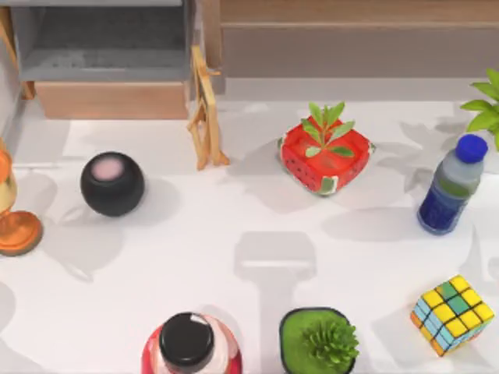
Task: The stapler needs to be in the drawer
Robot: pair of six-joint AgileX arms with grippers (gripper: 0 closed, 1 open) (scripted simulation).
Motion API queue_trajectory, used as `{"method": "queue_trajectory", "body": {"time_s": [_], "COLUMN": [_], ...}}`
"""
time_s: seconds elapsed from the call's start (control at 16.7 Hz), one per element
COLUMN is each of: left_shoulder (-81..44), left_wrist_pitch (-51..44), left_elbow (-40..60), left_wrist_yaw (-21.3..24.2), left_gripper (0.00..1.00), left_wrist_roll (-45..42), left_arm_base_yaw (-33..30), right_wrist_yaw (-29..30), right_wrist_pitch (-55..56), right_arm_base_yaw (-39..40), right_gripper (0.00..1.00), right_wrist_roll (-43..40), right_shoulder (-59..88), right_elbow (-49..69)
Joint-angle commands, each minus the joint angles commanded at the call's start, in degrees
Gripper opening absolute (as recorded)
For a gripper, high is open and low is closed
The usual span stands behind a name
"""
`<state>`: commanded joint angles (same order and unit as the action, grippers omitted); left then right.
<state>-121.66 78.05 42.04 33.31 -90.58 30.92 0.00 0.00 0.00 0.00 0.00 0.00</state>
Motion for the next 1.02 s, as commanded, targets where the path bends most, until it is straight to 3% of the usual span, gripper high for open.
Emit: {"method": "queue_trajectory", "body": {"time_s": [0.24, 0.72, 1.02], "left_shoulder": [-0.45, -6.13, -6.33], "left_wrist_pitch": [-0.58, -7.61, -8.00], "left_elbow": [0.65, 13.56, 13.67], "left_wrist_yaw": [-0.16, -4.82, -4.96], "left_gripper": [0.00, 0.00, 0.00], "left_wrist_roll": [0.01, 0.31, 0.40], "left_arm_base_yaw": [-0.05, -4.66, -4.55], "right_wrist_yaw": [0.00, 0.00, 0.00], "right_wrist_pitch": [0.00, 0.00, 0.00], "right_arm_base_yaw": [0.00, 0.00, 0.00], "right_gripper": [1.00, 1.00, 1.00], "right_wrist_roll": [0.00, 0.00, 0.00], "right_shoulder": [0.00, 0.00, 0.00], "right_elbow": [0.00, 0.00, 0.00]}}
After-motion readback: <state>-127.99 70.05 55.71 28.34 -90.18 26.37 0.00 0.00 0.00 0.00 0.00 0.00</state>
